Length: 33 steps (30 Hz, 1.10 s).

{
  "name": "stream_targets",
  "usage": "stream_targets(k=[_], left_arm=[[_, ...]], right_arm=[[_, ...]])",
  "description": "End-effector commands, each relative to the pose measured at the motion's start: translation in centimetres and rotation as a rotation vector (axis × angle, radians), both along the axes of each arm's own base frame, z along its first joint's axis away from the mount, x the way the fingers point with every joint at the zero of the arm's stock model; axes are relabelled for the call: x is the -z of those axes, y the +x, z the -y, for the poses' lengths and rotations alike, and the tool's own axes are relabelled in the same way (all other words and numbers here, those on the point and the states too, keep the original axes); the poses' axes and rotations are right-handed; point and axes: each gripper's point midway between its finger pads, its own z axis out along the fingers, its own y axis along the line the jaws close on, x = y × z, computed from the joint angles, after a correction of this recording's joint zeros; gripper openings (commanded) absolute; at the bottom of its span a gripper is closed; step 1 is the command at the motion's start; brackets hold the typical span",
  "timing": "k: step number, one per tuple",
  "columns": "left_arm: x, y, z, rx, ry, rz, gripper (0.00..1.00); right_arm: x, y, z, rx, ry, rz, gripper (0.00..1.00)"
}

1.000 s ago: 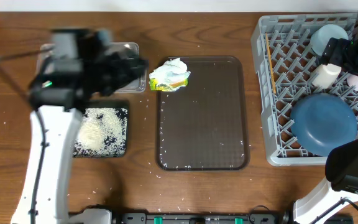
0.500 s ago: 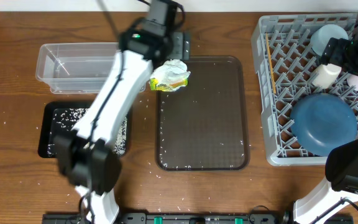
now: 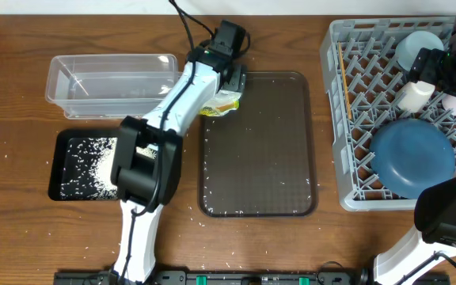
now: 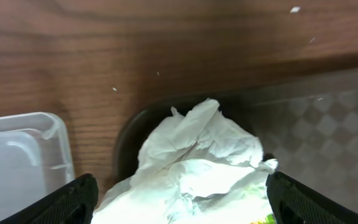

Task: Sort waste into correct bins and load items into the dishwasher rack
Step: 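Reach the left gripper to the white tissue on the brown tray, then grasp the tissue and drop it into the clear plastic bin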

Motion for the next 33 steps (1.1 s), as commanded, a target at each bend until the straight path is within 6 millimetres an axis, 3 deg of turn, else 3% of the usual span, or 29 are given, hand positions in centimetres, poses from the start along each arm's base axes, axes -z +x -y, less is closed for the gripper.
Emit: stream_targets(k=[1, 6, 8, 13, 21, 24, 28, 33], left_arm=[[1.0, 0.2, -0.5, 0.003, 0.038, -0.008, 0.89], [2.3, -0.1, -0.5, 0.002, 0.046, -0.033, 0.88], [2.9, -0.1, -0.5, 0.002, 0.05, -0.042, 0.83], [4.5, -0.4, -0.7, 0.003, 0.06, -0.064, 0.79], [4.6, -0.6, -0.6, 0.006, 0.063, -0.072, 0.26], [3.4, -0.9, -0.4, -0.012, 0.049, -0.063, 0.2], [-0.2, -1.0, 0.0, -0.042, 0.007, -0.014, 0.06], [-5.3, -1.9, 0.0, -0.069, -0.037, 0.041, 0.06]], right_arm=[[-0.5, -0.2, 0.2, 0.014, -0.007, 0.013, 0.99], [-0.5, -0.2, 0.2, 0.014, -0.007, 0.013, 0.99], [-0.5, -0.2, 0.2, 0.014, -0.007, 0.013, 0.99], [-0.5, -0.2, 0.2, 0.014, -0.007, 0.013, 0.99], [-0.5, -0.2, 0.2, 0.014, -0.007, 0.013, 0.99], [-0.5, -0.2, 0.2, 0.014, -0.007, 0.013, 0.99], [-0.5, -0.2, 0.2, 0.014, -0.007, 0.013, 0.99], [-0.5, -0.2, 0.2, 0.014, -0.007, 0.013, 0.99]])
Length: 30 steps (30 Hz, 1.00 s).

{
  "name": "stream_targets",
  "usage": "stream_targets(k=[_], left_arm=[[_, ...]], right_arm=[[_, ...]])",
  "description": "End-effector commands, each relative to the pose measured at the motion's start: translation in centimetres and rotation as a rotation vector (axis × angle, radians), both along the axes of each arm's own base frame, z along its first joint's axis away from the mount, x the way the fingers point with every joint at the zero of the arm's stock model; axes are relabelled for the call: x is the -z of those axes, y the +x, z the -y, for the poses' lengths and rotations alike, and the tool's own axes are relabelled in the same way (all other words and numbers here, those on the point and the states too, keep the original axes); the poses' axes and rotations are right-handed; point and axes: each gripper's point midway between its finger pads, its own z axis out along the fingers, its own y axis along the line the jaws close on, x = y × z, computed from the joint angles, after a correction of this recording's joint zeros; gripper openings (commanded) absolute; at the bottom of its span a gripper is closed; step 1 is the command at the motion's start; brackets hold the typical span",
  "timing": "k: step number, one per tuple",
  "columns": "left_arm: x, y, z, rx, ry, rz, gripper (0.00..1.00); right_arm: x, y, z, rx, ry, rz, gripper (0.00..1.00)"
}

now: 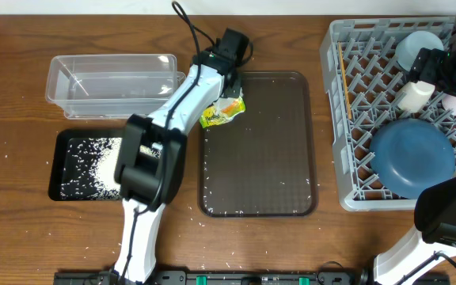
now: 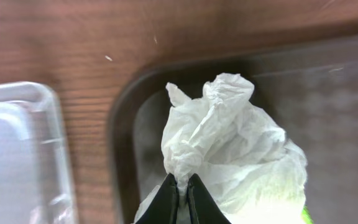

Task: Sort waste into correct bins and load items into the dishwasher rack
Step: 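Grasp the tissue and drop it into the clear plastic bin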

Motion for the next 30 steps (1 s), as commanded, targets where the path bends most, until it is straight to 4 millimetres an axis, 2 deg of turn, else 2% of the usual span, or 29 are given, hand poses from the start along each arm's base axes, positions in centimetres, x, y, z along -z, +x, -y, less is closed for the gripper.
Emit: stream_targets(k=[1, 6, 9, 14, 20, 22, 26, 28, 30], left_arm=[[-6.3, -0.4, -0.2, -0.063, -0.066, 0.098, 0.06], [-10.6, -1.4, -1.1, -0.129, -0.123, 0.149, 0.06], [-12.5, -1.6, -2.0, -0.146, -0.121, 0.184, 0.06], [-15.4, -0.8, -7.8, -0.4, -0.123, 0.286, 0.06], [-14.0, -1.2, -16.0, -0.824, -0.228, 0.26, 0.07], [-13.5, -1.3, -17.9, -0.903, -0.247, 0.252, 0.11], [-12.8, -0.8, -20.4, -0.969, -0.288, 0.244, 0.17], [-12.8, -0.4, -21.5, -0.991, -0.293, 0.26, 0.4], [-12.7, -0.3, -22.3, -1.006, -0.294, 0.265, 0.53]], right_arm=[[-0.5, -0.2, 0.2, 0.014, -0.007, 0.014, 0.99], [-0.5, -0.2, 0.2, 0.014, -0.007, 0.014, 0.99], [-0.5, -0.2, 0.2, 0.014, -0.007, 0.014, 0.99], [-0.5, -0.2, 0.2, 0.014, -0.007, 0.014, 0.99], [-0.5, -0.2, 0.2, 0.014, -0.007, 0.014, 0.99], [-0.5, -0.2, 0.2, 0.014, -0.007, 0.013, 0.99], [-0.5, -0.2, 0.2, 0.014, -0.007, 0.014, 0.99], [-0.5, -0.2, 0.2, 0.014, -0.007, 0.014, 0.99], [-0.5, -0.2, 0.2, 0.014, -0.007, 0.014, 0.99]])
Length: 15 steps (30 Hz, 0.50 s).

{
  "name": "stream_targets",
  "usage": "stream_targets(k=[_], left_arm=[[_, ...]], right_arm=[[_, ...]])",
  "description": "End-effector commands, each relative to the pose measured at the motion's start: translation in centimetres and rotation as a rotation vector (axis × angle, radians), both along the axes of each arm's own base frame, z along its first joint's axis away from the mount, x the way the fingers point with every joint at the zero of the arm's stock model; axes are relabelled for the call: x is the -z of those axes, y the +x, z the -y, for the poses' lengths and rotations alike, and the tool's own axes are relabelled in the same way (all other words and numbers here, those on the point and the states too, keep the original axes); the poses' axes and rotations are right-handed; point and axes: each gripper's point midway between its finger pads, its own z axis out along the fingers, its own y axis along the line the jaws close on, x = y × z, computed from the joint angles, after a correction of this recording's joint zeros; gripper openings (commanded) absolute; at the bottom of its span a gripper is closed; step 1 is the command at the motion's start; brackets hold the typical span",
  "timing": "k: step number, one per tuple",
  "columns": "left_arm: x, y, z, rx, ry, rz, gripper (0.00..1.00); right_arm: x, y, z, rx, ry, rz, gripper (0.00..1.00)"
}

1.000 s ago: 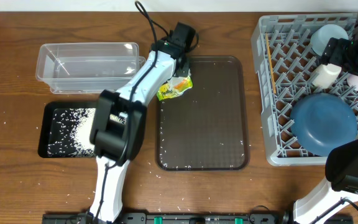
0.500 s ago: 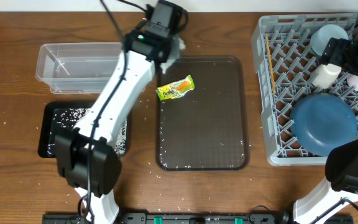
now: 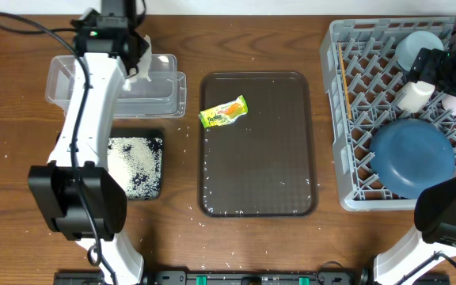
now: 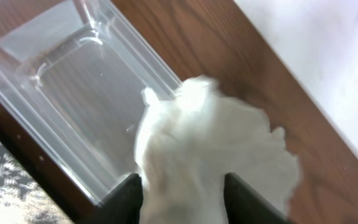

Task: Sort waste into correct bins and load items into the dishwasher rack
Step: 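Grasp the tissue and drop it into the clear plastic bin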

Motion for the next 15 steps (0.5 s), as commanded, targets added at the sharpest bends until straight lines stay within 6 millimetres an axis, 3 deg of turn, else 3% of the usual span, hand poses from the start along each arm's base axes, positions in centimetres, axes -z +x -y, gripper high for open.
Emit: stream_targets(k=[1, 3, 8, 11, 15], left_arm=[[1.0, 0.1, -0.5, -0.04, -0.034, -0.008, 0.62], [1.2, 0.1, -0.2, -0.029, -0.06, -0.011, 0.7], [1.5, 0.3, 1.7, 0.051, -0.146, -0.021, 0.71], [1.6, 0.3, 5.7, 0.288, -0.259, -0.041, 0.71], [0.5, -0.9, 13.4, 0.799, -0.344, -0.017, 0.7]], right_arm=[[-0.5, -0.2, 0.2, 0.014, -0.007, 0.013, 0.99], [-0.5, -0.2, 0.2, 0.014, -0.007, 0.013, 0.99], [-0.5, -0.2, 0.2, 0.014, -0.007, 0.013, 0.99], [-0.5, -0.2, 0.2, 0.014, -0.007, 0.013, 0.99], [-0.5, -0.2, 0.2, 0.014, -0.007, 0.013, 0.99]])
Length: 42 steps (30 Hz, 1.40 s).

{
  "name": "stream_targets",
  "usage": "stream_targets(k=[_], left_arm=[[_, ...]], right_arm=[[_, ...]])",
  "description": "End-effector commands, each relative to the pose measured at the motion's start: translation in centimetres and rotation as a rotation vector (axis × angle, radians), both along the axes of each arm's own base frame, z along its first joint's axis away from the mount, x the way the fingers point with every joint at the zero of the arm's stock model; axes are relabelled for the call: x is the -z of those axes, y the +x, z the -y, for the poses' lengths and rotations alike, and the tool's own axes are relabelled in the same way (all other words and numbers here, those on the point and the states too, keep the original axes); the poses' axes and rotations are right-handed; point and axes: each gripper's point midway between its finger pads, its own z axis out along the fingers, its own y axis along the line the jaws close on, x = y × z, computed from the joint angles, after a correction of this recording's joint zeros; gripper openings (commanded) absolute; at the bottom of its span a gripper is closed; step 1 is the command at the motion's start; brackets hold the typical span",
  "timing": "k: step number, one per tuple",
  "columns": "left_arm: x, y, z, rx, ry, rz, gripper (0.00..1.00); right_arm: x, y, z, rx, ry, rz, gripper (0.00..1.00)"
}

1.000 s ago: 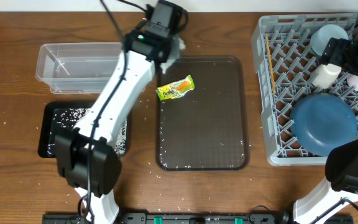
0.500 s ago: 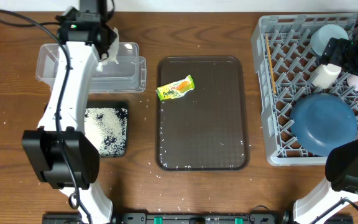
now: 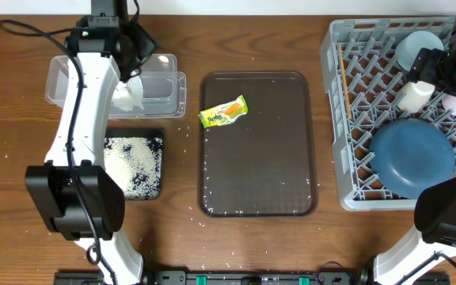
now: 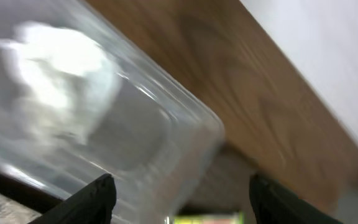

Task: Sort waste into correct bins and load items into the dishwasher rack
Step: 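Grasp the tissue and drop it into the clear plastic bin, then grasp the yellow-green snack wrapper on the brown tray with the left gripper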

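Note:
My left gripper (image 3: 137, 57) hangs open over the right end of the clear plastic bin (image 3: 62, 79), with nothing between its fingers (image 4: 98, 198). A crumpled white tissue (image 3: 129, 93) lies inside the bin and appears blurred through the bin wall as the tissue (image 4: 58, 71) in the left wrist view. A yellow-green wrapper (image 3: 222, 112) lies on the brown tray (image 3: 291, 158). My right gripper (image 3: 420, 79) sits over the grey dishwasher rack (image 3: 355, 119), by a white cup (image 3: 412, 96); its hold is unclear.
A black tray (image 3: 153, 182) with scattered rice sits in front of the clear bin. The rack holds a blue bowl (image 3: 414, 157) and a pale cup (image 3: 418, 43). Rice grains dot the wooden table (image 3: 22, 222).
My left gripper held the white tissue above the clear bin. It is now open, and the tissue lies in the bin. The right arm has not moved.
My left gripper was open around the tissue at the brown tray's far left corner. It then shut on the tissue there. Later it held the tissue above the clear bin, with the wrapper left on the tray. Now the tissue is in the bin.

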Motion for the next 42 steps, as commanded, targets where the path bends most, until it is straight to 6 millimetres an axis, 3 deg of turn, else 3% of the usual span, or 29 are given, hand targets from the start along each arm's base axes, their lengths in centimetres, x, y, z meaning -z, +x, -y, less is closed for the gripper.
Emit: stream_targets(k=[1, 5, 10, 15, 19, 22, 31, 42], left_arm=[[-0.4, -1.7, 8.9, 0.552, -0.118, 0.064, 0.7], [0.8, -4.5, 13.8, 0.849, 0.001, 0.064, 0.7], [4.3, -7.5, 16.5, 1.093, 0.274, -0.015, 0.7], [6.9, -10.5, 19.7, 1.336, 0.367, -0.022, 0.72], [8.5, -9.9, 19.7, 1.325, 0.479, -0.017, 0.72], [9.3, -9.5, 19.5, 1.312, 0.508, -0.01, 0.81], [11.1, -6.9, 18.4, 1.254, 0.533, 0.04, 0.82], [18.1, -6.3, 17.5, 1.257, 0.543, -0.088, 0.82]], right_arm=[[-0.5, -0.2, 0.2, 0.014, -0.007, 0.013, 0.99], [-0.5, -0.2, 0.2, 0.014, -0.007, 0.013, 0.99], [-0.5, -0.2, 0.2, 0.014, -0.007, 0.013, 0.99], [-0.5, -0.2, 0.2, 0.014, -0.007, 0.013, 0.99], [-0.5, -0.2, 0.2, 0.014, -0.007, 0.013, 0.99], [-0.5, -0.2, 0.2, 0.014, -0.007, 0.013, 0.99], [-0.5, -0.2, 0.2, 0.014, -0.007, 0.013, 0.99], [-0.5, -0.2, 0.2, 0.014, -0.007, 0.013, 0.99]])
